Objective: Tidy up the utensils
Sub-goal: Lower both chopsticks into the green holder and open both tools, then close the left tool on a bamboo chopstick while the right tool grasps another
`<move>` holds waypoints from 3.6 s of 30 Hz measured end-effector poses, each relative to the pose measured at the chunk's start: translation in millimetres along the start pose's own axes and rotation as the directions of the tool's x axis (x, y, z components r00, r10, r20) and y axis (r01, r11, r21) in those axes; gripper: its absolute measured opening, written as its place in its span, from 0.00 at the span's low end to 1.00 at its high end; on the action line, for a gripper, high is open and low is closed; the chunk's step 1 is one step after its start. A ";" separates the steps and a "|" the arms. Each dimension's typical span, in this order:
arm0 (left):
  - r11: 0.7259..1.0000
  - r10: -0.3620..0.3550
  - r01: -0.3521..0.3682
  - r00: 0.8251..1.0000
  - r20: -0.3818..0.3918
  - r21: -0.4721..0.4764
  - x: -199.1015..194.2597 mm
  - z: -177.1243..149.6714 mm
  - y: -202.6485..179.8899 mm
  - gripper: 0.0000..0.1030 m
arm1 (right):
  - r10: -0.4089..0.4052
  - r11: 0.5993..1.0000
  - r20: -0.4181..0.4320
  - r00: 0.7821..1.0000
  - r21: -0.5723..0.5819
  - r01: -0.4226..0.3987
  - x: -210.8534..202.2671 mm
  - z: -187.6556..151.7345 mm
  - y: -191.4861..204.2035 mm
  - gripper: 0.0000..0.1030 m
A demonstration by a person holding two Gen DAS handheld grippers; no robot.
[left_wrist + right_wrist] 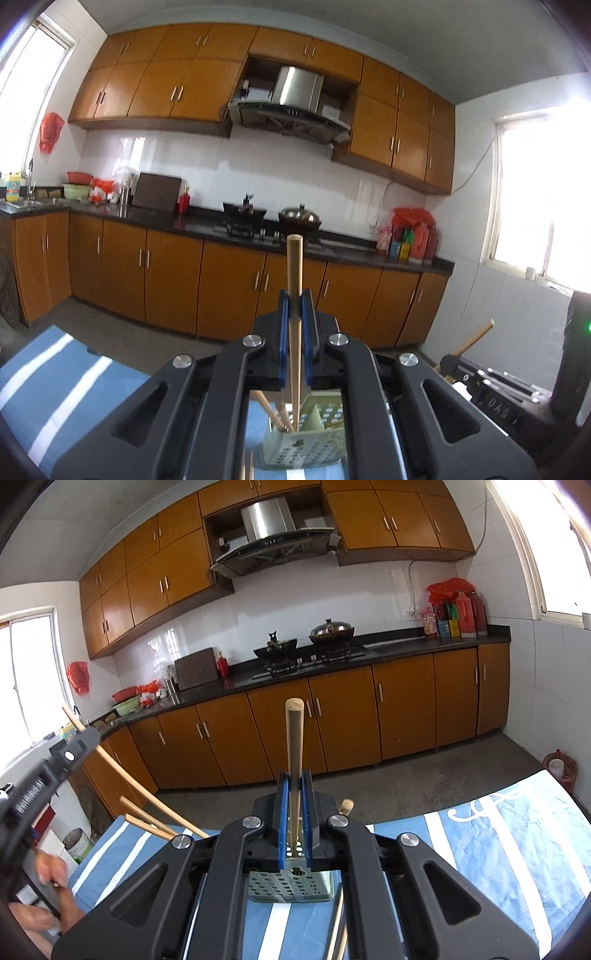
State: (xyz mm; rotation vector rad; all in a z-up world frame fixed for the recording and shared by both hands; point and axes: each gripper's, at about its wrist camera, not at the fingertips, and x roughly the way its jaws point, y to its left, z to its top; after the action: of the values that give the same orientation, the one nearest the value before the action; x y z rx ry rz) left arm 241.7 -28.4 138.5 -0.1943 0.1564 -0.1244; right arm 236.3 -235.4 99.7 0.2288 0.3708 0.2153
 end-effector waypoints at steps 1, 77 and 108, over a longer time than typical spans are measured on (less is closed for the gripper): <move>1.000 0.001 -0.001 1.000 -0.017 0.000 4.2 -4.0 1.2 0.08 | 0.000 1.000 -0.008 1.000 0.000 0.000 1.9 -0.8 0.0 0.07; 0.987 0.088 0.032 0.702 -0.707 0.155 -14.7 -242.4 57.2 0.08 | -0.259 0.957 -0.466 0.846 -0.002 0.292 24.5 -201.2 -73.3 0.07; 0.988 0.156 -0.111 0.739 -0.656 0.109 -0.4 -225.9 115.9 0.10 | -0.255 0.965 -0.437 0.862 -0.067 0.252 38.5 -196.1 -75.3 0.08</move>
State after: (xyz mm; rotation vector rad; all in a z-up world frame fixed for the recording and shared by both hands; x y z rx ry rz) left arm 216.3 43.4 -103.7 -0.0654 0.8855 -0.0485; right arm 209.1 -262.1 -110.5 0.1182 0.8500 0.0037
